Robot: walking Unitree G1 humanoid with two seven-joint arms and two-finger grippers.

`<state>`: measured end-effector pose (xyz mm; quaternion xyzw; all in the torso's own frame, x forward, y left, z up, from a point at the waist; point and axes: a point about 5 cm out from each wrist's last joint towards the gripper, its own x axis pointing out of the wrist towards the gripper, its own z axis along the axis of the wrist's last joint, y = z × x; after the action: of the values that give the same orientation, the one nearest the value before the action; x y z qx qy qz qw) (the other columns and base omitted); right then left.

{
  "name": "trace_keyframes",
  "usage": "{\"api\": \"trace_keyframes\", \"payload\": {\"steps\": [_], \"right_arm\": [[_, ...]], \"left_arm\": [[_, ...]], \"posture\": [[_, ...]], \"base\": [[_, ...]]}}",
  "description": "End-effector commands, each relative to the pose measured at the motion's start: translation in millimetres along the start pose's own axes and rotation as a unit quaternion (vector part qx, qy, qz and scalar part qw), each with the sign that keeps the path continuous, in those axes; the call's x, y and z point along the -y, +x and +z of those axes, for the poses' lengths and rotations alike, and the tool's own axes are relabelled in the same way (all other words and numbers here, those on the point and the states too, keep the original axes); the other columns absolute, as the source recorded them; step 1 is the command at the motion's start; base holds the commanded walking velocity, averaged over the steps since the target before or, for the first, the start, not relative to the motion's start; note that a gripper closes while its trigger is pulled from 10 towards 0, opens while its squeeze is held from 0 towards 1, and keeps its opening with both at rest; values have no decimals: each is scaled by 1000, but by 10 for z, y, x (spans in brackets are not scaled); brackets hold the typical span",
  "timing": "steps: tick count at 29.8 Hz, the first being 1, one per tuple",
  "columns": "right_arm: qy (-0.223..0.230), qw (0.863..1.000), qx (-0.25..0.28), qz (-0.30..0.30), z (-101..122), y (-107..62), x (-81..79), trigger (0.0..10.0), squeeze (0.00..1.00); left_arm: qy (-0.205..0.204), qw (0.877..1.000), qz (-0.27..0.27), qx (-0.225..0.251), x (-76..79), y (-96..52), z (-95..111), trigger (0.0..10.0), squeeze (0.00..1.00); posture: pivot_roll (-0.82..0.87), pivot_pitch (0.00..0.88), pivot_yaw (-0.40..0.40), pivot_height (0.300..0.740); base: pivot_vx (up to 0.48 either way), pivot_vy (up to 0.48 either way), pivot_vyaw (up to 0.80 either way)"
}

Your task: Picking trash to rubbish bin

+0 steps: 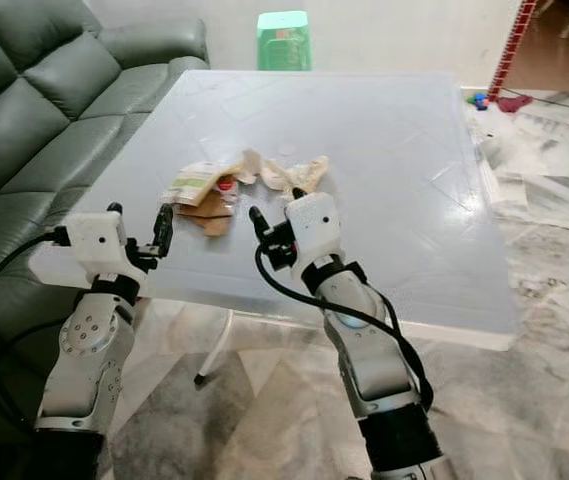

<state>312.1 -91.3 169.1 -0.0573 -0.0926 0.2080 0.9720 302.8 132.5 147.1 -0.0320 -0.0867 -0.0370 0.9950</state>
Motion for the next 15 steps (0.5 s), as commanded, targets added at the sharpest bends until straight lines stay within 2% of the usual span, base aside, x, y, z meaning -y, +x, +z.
{"api": "trace_keyframes", "payload": {"steps": [1, 8, 15], "right_arm": [[3, 1000, 15, 9, 72, 32, -63, 10000, 0], [3, 1000, 16, 9, 74, 32, -63, 10000, 0], [6, 1000, 20, 10, 96, 39, -62, 10000, 0]], "left_arm": [[-1, 1000, 15, 10, -90, 13, 41, 10000, 0], [7, 1000, 19, 8, -107, 17, 43, 10000, 0], [-26, 998, 54, -3, -232, 51, 41, 10000, 0]], "posture": [[-49, 56, 47, 740], [-50, 56, 48, 740], [-46, 56, 46, 740]], "base": [[0, 0, 0], [0, 0, 0], [0, 0, 0]]}}
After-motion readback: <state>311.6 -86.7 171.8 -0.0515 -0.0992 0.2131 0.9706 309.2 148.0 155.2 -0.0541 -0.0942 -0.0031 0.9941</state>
